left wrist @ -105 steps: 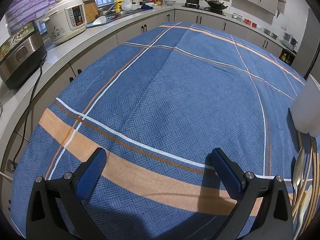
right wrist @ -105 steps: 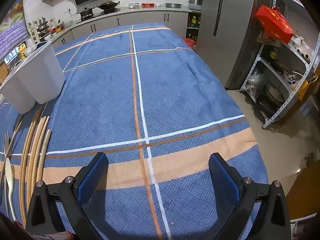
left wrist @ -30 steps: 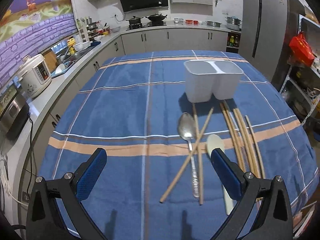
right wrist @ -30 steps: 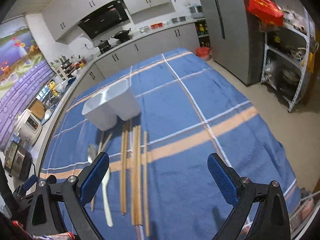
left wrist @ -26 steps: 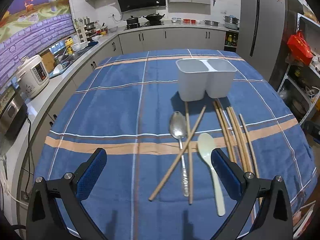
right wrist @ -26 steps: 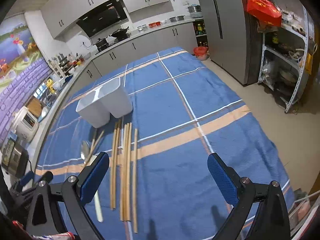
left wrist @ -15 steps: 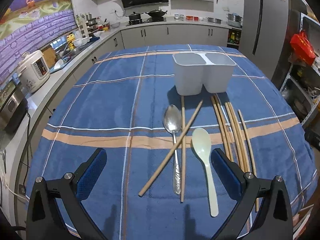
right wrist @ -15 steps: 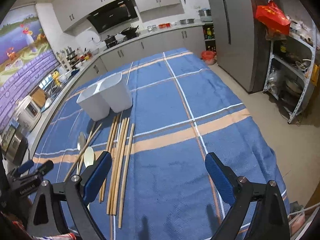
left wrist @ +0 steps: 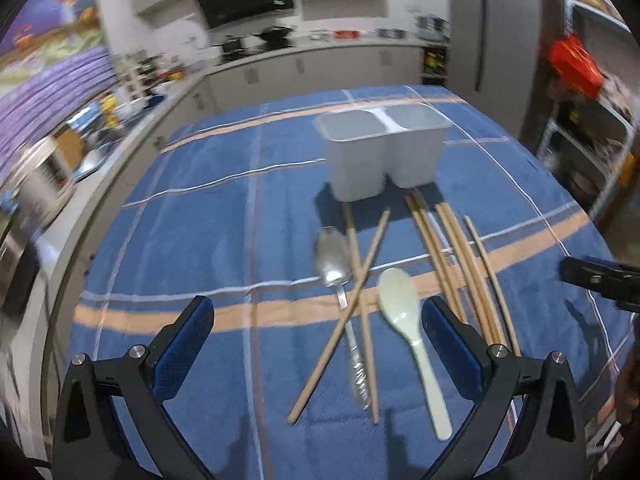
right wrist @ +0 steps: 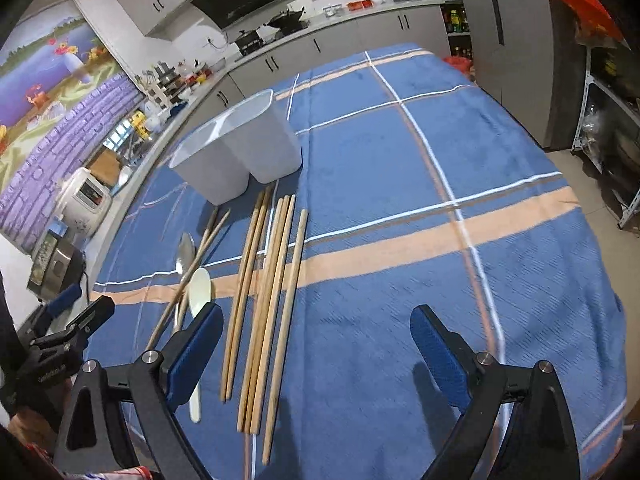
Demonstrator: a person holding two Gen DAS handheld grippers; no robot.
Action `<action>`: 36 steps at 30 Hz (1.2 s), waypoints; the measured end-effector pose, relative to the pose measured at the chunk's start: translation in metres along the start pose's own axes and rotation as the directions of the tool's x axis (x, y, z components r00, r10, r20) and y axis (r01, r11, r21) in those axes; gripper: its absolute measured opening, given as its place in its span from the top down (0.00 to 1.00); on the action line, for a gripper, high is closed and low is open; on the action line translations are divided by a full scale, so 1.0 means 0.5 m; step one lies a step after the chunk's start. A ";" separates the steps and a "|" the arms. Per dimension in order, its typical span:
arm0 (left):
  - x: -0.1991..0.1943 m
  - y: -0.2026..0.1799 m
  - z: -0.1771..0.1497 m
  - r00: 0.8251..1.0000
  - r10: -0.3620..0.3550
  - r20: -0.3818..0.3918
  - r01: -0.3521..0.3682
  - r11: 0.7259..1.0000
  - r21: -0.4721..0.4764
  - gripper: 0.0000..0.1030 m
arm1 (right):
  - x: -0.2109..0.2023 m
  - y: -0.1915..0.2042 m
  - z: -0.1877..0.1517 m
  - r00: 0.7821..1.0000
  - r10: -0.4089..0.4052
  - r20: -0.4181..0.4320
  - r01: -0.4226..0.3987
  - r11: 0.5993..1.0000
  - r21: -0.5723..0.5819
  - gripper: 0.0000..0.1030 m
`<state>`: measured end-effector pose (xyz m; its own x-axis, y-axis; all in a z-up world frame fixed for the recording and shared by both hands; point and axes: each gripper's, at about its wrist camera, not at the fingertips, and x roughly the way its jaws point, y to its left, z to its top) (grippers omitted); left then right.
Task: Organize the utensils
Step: 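Lower both tools over the loose wooden chopsticks, then close the left tool on a wooden chopstick while the right tool grasps another chopstick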
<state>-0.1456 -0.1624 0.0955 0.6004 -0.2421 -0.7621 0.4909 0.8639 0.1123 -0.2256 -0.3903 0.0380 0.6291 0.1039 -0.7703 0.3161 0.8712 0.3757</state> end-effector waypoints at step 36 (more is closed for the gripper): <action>0.327 -0.067 0.152 0.877 -0.299 -0.376 0.352 0.933 0.077 0.94 | 0.163 0.075 0.083 0.927 -0.323 -0.188 0.290 0.939 -0.183 0.63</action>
<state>-0.0160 -0.2644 0.0155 0.1422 -0.3050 -0.9417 0.7175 0.6871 -0.1142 -0.1332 -0.3690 0.0106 0.3478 -0.0951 -0.9327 0.3500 0.9361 0.0350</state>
